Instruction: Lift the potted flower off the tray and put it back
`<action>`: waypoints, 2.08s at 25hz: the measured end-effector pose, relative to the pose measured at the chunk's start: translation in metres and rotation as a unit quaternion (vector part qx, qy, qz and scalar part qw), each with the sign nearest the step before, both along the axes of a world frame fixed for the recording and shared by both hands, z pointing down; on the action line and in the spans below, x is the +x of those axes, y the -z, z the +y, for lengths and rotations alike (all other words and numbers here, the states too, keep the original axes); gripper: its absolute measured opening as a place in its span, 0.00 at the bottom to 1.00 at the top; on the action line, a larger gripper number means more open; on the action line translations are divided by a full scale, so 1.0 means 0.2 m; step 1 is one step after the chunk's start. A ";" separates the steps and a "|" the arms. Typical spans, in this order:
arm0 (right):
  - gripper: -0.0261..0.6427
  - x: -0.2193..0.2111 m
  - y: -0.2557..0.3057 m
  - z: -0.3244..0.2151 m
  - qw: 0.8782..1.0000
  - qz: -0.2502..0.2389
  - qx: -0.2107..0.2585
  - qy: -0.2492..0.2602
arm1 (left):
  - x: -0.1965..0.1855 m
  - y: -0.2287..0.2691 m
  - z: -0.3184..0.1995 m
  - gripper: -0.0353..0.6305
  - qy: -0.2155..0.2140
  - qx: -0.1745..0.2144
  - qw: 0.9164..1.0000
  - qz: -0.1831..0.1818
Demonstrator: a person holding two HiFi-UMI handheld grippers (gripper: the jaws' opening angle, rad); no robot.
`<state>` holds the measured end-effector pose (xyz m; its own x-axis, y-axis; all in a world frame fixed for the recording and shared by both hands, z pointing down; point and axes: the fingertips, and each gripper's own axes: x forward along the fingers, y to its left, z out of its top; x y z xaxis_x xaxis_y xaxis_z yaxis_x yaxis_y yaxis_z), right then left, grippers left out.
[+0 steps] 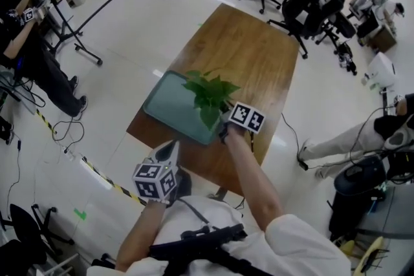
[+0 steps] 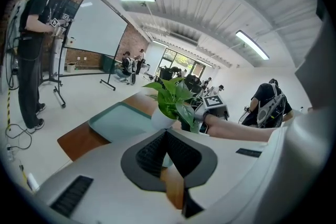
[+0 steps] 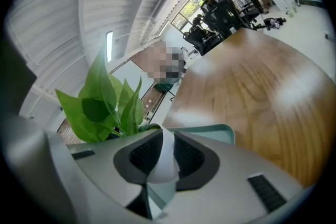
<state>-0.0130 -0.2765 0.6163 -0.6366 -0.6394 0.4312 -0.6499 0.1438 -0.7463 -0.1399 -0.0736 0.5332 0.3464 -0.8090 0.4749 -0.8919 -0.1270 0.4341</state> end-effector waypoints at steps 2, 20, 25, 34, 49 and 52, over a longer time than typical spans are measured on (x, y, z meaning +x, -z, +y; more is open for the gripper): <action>0.15 -0.08 -0.04 0.00 1.000 0.002 -0.005 0.012 | -0.05 -0.01 0.01 0.05 0.011 -0.002 1.000 0.002; 0.15 -0.37 -0.25 -0.03 0.997 0.048 -0.020 0.063 | -0.25 -0.09 -0.01 0.05 0.048 -0.023 0.999 0.007; 0.15 -0.37 -0.25 -0.03 0.996 0.051 -0.020 0.067 | -0.23 -0.10 -0.02 0.05 0.043 -0.026 0.999 0.007; 0.22 -0.32 -0.25 -0.03 0.997 0.059 -0.024 0.051 | -0.21 -0.09 -0.01 0.05 0.033 -0.025 0.999 0.005; 0.13 0.13 0.17 0.20 0.996 0.048 0.064 0.035 | -0.12 -0.01 -0.02 0.05 0.016 -0.003 1.000 0.000; 0.05 0.22 0.32 0.32 0.993 0.042 0.095 0.046 | -0.08 0.03 -0.03 0.05 0.018 0.012 1.000 -0.002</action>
